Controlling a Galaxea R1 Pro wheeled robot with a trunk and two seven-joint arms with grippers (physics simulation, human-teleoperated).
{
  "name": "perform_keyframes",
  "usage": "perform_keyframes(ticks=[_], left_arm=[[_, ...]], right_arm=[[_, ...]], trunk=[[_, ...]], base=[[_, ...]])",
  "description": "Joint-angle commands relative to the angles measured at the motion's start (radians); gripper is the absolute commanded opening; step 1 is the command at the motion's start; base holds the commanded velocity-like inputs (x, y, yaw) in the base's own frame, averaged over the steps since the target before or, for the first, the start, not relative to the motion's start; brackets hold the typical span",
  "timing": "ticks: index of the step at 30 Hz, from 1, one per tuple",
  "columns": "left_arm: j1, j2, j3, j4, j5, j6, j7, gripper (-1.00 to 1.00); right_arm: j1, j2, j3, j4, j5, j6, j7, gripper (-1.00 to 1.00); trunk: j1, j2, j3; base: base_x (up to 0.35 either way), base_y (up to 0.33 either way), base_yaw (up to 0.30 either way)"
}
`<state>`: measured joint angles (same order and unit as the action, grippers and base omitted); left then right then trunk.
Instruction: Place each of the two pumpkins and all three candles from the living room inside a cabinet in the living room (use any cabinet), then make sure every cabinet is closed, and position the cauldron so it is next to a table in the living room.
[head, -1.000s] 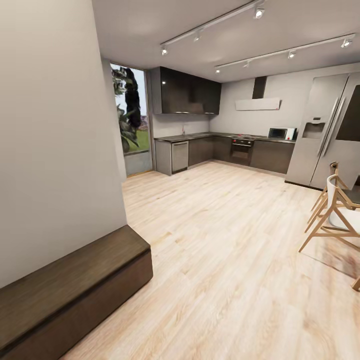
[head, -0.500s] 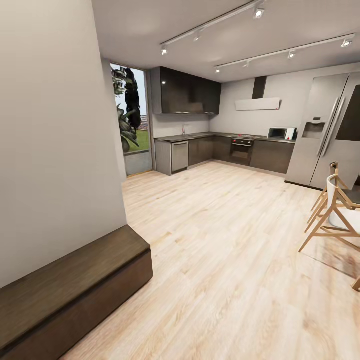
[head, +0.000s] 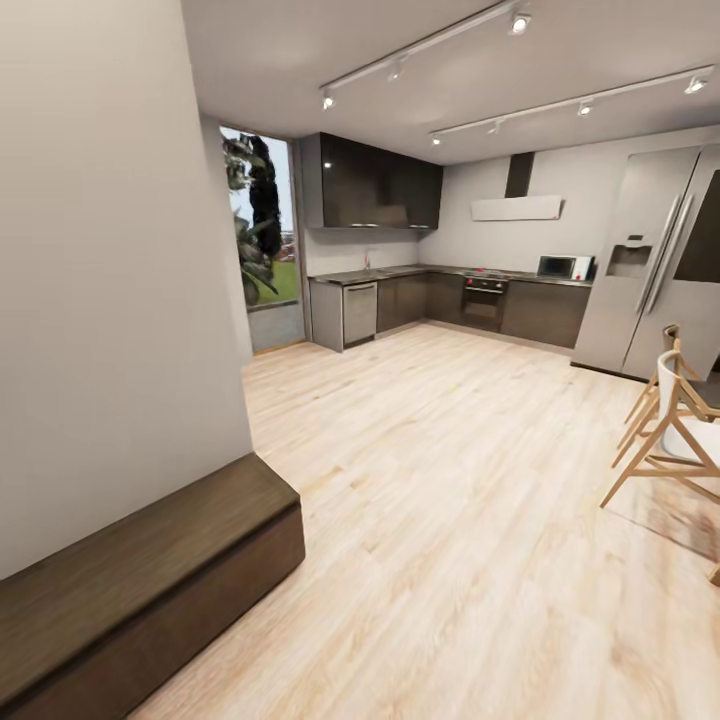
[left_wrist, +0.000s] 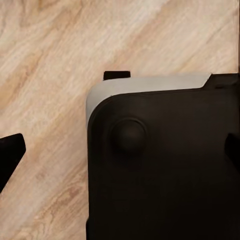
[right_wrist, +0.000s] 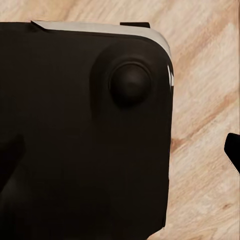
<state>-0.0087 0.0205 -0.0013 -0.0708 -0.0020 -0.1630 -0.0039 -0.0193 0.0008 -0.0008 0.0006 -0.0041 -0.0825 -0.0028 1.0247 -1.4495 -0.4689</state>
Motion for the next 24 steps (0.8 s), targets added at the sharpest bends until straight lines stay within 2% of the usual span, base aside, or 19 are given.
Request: perform_keyframes(ticks=[1,3,8,11,16,21,24], left_arm=[[-0.001,0.000,0.000,-0.006,-0.001,-0.007,-0.001,1.00],[-0.002,0.000,-0.001,-0.012,-0.001,-0.016,-0.001,1.00],[-0.001,-0.002,0.000,-0.017,0.001,-0.107,-0.001,1.00],[-0.001,-0.001,0.001,-0.018,0.004,-0.125,-0.001,1.00],[-0.002,0.002,0.002,-0.020,0.005,-0.139,-0.001,1.00],[-0.001,0.003,0.001,-0.020,0.004,-0.232,-0.001,1.00],[-0.001,0.006,0.000,-0.019,0.004,-0.259,-0.001,1.00]], right_arm=[[-0.001,0.000,-0.001,0.001,-0.001,-0.007,0.000,1.00],[-0.001,0.001,0.000,0.001,-0.001,-0.017,0.000,1.00],[-0.001,0.001,0.000,0.001,0.000,-0.061,0.000,1.00],[-0.001,0.002,0.000,0.001,0.000,-0.080,0.001,1.00],[-0.001,0.005,0.000,0.000,-0.002,-0.089,0.000,1.00],[-0.001,0.005,0.001,0.001,-0.002,-0.139,-0.007,1.00],[-0.001,0.005,0.000,0.001,-0.002,-0.159,-0.010,1.00]], trunk=[[0.000,0.000,-0.001],[0.000,0.000,-0.001],[0.000,0.000,-0.001],[0.000,0.000,-0.001],[0.000,0.000,-0.001],[0.000,0.000,-0.001],[0.000,0.000,-0.001]], base=[[0.153,0.000,0.000],[0.100,0.000,0.000],[0.024,0.000,0.000],[-0.056,0.000,0.041],[-0.041,0.000,0.226],[-0.006,0.000,0.280],[-0.001,0.000,0.287]])
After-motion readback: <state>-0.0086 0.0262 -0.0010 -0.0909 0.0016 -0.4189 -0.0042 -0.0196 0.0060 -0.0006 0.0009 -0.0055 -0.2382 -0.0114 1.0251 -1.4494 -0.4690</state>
